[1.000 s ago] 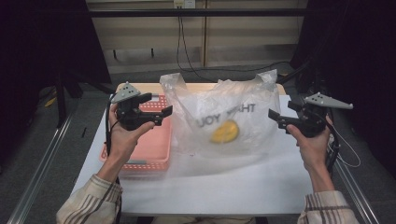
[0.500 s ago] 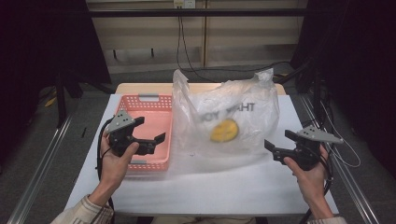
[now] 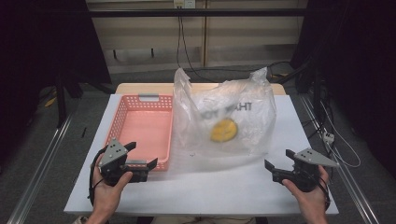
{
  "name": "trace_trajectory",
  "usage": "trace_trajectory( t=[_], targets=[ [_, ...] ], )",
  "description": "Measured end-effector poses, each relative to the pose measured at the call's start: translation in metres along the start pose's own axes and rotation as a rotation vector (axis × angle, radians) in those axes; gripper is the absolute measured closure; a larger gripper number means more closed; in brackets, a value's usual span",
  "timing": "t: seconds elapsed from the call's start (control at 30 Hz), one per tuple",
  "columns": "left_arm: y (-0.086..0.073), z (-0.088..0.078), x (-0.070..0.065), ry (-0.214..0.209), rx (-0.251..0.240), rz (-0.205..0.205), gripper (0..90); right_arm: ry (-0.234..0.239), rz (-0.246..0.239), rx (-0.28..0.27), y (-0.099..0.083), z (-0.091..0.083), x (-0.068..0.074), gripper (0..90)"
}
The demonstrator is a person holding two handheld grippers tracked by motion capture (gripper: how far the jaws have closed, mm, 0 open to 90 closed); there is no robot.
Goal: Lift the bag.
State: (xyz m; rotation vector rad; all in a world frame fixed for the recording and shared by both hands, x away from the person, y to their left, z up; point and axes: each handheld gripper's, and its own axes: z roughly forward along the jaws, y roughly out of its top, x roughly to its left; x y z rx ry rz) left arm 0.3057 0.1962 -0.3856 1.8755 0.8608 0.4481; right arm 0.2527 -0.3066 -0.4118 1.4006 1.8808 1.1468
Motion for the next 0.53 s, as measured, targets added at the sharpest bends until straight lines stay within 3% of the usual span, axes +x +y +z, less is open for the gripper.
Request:
trace_trajectory(
  t=[0.2,0.33,0.53],
  targets=[
    [-0.019,-0.003,-0.002,-0.004,-0.013,-0.020,5.8,-0.006,0.026,-0.002,-0.010,0.000,-0.003,12.7],
    [-0.021,-0.005,-0.003,0.015,-0.021,-0.030,6.2,-0.002,0.027,-0.008,-0.010,0.001,-0.002,12.6],
    [-0.023,-0.003,-0.003,0.008,-0.006,-0.034,6.3,0.014,0.027,-0.002,-0.010,0.004,0.000,12.2]
  ],
)
